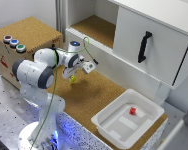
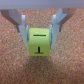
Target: Rotate the yellow block to the left
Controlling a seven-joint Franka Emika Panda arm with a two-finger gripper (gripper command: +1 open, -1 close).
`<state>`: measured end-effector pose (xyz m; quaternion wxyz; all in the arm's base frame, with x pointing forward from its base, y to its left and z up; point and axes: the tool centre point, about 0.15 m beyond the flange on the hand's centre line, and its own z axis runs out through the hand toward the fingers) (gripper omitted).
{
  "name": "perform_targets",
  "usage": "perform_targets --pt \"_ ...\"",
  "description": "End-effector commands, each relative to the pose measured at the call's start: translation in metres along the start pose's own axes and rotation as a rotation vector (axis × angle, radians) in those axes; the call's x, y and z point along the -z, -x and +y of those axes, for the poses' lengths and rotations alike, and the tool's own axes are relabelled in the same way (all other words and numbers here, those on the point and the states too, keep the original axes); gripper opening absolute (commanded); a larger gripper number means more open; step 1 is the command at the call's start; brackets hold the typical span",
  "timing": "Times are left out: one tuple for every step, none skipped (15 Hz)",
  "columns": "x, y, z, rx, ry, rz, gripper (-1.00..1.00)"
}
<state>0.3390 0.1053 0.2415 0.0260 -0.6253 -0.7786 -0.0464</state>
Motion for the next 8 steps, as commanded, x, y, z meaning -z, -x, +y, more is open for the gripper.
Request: perform_targets --pt "-0.004 -0.008 0.007 -0.004 0.056 -0.033 1.00" --pt "-0.002 -0.012 0.008 -0.020 0.058 -0.039 1.00" --pt "0.001 -0.015 0.009 -0.038 0.065 -0.045 1.00" --pt "0.004 -0.020 0.009 -0.056 0.068 -0.044 1.00" --pt "0.008 -0.024 0.009 -0.077 0.071 -0.044 1.00" --pt "0.013 -0.028 0.008 -0.113 0.075 -0.047 1.00" --pt "0.020 -0.031 0.006 -0.154 0.075 -0.041 1.00" --pt "0.026 -0.032 0.004 -0.202 0.072 -0.041 1.00"
